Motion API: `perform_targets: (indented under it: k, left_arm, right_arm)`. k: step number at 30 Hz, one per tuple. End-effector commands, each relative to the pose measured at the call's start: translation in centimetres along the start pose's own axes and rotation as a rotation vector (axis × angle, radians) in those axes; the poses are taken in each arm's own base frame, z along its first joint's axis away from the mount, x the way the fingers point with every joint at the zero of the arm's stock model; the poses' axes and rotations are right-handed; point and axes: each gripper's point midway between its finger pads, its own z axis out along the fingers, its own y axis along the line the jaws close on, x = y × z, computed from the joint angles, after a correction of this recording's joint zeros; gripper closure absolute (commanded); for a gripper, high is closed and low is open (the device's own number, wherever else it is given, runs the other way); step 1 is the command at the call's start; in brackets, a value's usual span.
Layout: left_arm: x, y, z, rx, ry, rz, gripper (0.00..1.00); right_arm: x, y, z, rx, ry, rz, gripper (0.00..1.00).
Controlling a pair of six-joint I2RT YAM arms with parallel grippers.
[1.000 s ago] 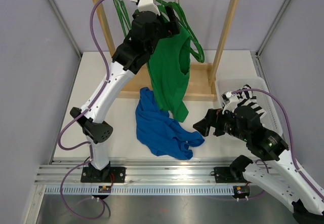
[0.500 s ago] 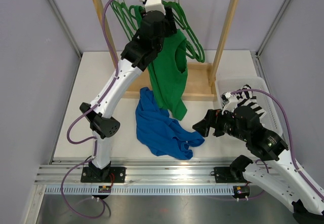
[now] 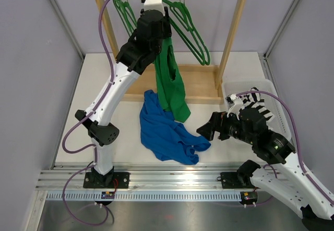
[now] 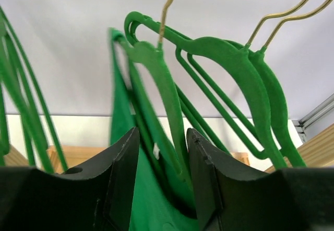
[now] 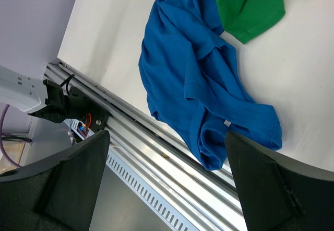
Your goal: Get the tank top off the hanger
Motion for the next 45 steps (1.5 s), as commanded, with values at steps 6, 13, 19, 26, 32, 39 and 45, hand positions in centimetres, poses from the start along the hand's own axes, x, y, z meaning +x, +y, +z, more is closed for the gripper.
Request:
perform_targets:
  k: [6, 13, 19, 26, 32, 39, 45]
  left_arm:
    - [-1.5, 2.2, -0.9, -0.011, -0.006, -0.009, 0.47]
    - [-1.9, 1.3, -1.6, 0.054, 0.005, -0.021, 0.36]
    - [-5.5, 1.5, -5.5, 0.128, -0.048, -0.076, 0.01]
    - [-9.5, 3.2, -12.2, 0.219, -0.108, -0.124, 0.01]
    - [-8.7, 5.7, -19.0, 0.321, -0.121, -0.166, 0.01]
    - [0.4, 9.0, -22.4, 0.306, 0.041, -0.152, 0.01]
    - [7.5, 13.0, -24.0, 0.203, 0.180, -0.058, 0.01]
  right_arm:
    - [-1.2, 1.1, -0.5, -0.039, -0.042, -0.001, 0.01]
    - [-1.4, 1.0, -0.6, -0.029, -0.045, -0.010, 0.01]
    - [-0.6, 0.9, 0.9, -0.029, 0.021, -0.006, 0.01]
    - [0.3, 0.6, 4.1, -0.032, 0.084, -0.008, 0.00]
    - [2.6, -0.6, 8.5, 0.128, 0.129, -0.147, 0.00]
    - [5.7, -2.8, 13.8, 0.305, 0.190, -0.243, 0.01]
    - [10.3, -4.2, 18.0, 0.428, 0.303, -0.385, 0.00]
